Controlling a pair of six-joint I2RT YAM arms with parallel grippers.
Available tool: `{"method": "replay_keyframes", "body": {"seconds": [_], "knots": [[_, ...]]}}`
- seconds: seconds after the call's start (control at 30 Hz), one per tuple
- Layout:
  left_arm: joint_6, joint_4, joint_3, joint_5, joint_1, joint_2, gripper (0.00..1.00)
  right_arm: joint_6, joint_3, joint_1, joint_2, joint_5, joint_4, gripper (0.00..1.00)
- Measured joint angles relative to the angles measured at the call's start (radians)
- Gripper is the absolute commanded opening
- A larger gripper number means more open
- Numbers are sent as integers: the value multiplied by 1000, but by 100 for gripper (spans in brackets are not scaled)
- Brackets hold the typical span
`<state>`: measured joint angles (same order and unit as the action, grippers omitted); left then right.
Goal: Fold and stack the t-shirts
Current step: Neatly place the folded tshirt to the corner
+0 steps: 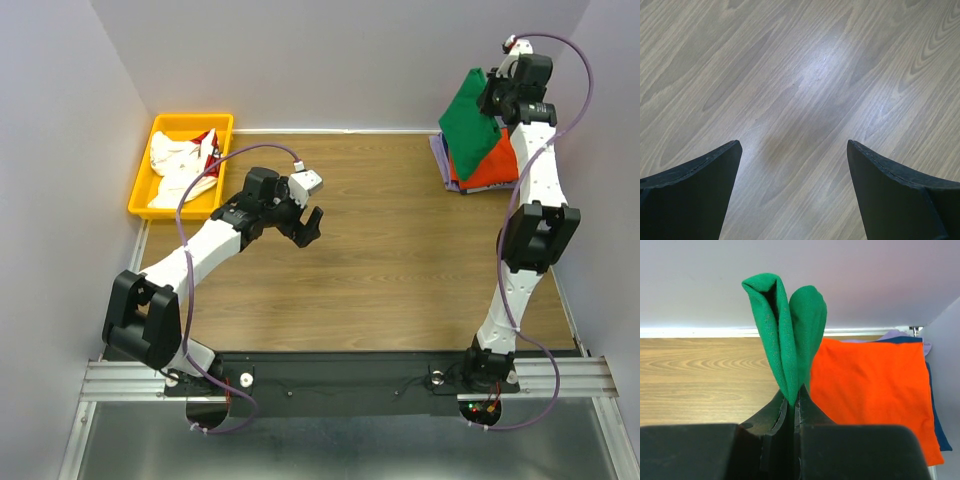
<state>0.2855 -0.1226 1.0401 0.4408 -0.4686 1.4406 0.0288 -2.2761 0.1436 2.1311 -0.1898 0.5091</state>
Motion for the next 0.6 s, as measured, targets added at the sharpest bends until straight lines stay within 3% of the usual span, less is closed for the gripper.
{"method": "replay_keyframes", "body": {"seconds": [0.6], "knots": [[0,-1,0,0,0,48,99,9,33,126,120,7,-12,1]]}}
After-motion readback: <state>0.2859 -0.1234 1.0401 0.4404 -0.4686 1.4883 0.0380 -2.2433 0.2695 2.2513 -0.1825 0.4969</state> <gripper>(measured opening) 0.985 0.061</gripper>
